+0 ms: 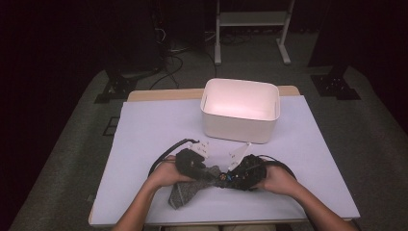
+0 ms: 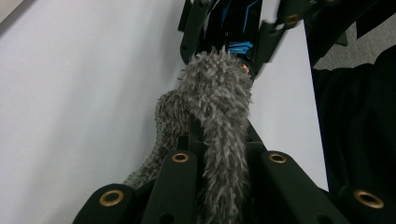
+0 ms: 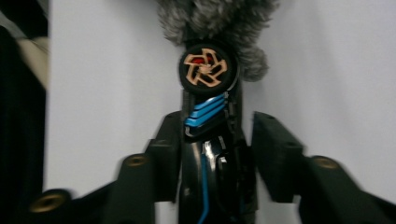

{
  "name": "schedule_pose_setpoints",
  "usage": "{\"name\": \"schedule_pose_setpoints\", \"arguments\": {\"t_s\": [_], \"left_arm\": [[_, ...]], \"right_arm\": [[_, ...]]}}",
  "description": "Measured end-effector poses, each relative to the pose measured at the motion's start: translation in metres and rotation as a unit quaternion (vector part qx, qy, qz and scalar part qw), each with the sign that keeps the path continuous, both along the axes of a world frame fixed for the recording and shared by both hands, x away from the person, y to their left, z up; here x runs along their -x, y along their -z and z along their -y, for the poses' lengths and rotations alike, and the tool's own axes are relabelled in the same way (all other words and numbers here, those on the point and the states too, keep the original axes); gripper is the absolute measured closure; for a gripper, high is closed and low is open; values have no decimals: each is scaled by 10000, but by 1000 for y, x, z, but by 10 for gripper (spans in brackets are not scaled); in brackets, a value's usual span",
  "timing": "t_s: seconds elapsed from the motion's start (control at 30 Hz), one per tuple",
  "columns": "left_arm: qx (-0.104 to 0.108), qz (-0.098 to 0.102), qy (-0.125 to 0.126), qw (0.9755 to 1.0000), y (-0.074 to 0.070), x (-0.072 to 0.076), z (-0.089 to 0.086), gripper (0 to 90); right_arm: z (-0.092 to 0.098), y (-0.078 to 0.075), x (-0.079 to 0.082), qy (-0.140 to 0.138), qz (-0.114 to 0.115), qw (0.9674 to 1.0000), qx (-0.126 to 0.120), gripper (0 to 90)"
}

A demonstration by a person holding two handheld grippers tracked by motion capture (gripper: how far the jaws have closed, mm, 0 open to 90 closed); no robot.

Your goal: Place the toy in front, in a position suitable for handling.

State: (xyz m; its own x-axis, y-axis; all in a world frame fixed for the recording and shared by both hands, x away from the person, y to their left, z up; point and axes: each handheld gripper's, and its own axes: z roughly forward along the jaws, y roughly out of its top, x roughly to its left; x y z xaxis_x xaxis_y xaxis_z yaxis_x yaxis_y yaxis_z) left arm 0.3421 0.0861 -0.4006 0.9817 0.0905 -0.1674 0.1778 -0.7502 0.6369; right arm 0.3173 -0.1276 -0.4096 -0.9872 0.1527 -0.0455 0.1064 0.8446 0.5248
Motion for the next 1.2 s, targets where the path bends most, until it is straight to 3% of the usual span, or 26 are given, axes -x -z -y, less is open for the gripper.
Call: {"name": "schedule_pose_setpoints", "arguments": {"t_s": [0.23,0.3,0.4,0.57,0.63,0.67,0.73,0.77,0.83,1.03,1.2], "left_arm": [[65,-65,-14,10000,5,3,-8,818],[299,-144,20,9994,4,5,-11,818],[324,-114,61,9994,1,6,-7,819],[405,-103,33,9991,-6,5,-8,821],[488,-94,30,9988,-15,4,-13,822],[559,-28,22,9984,-27,3,-18,822],[622,74,47,9980,-41,2,-20,822],[622,74,47,9980,-41,2,-20,822],[630,237,132,9976,-59,3,-19,822],[567,279,239,9977,-65,4,-10,821],[578,183,198,9980,-55,3,-11,820]], "right_arm": [[3,0,2,-51,146,9999,26,570],[9,0,2,32,91,9999,-31,571],[9,0,1,36,73,9999,-82,573],[6,-2,0,-7,53,9995,-320,575],[5,-4,-1,1,62,9986,-530,576],[4,-7,-1,-2,79,9974,-719,576],[0,-10,-2,-12,156,9952,-969,576],[-1,-12,-3,-11,165,9940,-1077,576],[-4,-16,-4,-3,204,9919,-1252,577],[2,-17,-2,-7,244,9897,-1411,577],[24,-19,3,65,293,9874,-1557,576]]}}
